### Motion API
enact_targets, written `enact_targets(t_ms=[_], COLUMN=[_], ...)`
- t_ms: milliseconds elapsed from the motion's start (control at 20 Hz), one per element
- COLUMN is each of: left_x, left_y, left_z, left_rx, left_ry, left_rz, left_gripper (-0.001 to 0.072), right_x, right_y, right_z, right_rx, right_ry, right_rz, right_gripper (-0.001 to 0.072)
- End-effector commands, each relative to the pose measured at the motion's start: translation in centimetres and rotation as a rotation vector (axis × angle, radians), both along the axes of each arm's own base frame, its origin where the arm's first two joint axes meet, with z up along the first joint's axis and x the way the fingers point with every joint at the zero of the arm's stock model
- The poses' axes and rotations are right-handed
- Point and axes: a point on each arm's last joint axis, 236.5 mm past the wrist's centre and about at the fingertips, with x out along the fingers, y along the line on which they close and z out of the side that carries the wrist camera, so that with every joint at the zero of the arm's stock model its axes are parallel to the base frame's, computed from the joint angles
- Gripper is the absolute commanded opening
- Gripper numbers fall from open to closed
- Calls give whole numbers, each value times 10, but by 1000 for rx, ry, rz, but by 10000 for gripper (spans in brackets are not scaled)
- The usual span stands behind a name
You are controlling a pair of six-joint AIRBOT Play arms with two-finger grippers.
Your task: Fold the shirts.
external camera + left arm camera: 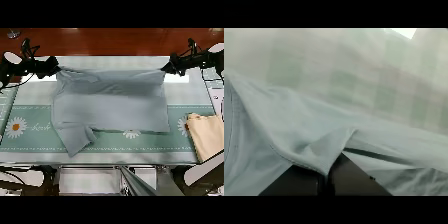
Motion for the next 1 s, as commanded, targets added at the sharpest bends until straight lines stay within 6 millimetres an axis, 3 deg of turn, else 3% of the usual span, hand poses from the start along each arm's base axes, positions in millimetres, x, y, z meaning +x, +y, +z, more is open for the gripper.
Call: enact_targets(t_ms=[0,100,200,350,400,450,500,600,750,850,950], left_x=[-42,-64,-71,-77,-80,-86,-95,-112,-142,-180,-226], left_y=[11,9,6,4,3,2,1,5,28,43,49], left_z=[-27,-52,-67,-71,-70,-68,-64,-52,-34,-40,-59], left_rx=[65,74,61,52,46,37,23,-4,18,29,4], left_ry=[171,281,326,354,369,392,425,485,514,546,580], left_rz=[-131,-182,-194,-205,-213,-227,-243,-275,-246,-186,-124], left_gripper=[22,22,23,23,49,274,703,702,702,702,702], right_x=[-57,-62,-55,-50,-48,-49,-51,-59,-77,-104,-133], right_y=[-21,-19,-10,3,4,6,4,-8,-58,-94,-103], right_z=[-30,-45,-57,-64,-63,-61,-56,-36,1,11,4], right_rx=[-162,-195,-200,-208,-204,-187,-172,-153,-259,-341,-306], right_ry=[193,216,192,181,182,201,212,222,193,169,130], right_rz=[145,154,132,127,111,87,84,77,26,-48,-179], right_gripper=[32,32,33,33,75,431,615,617,617,617,617])
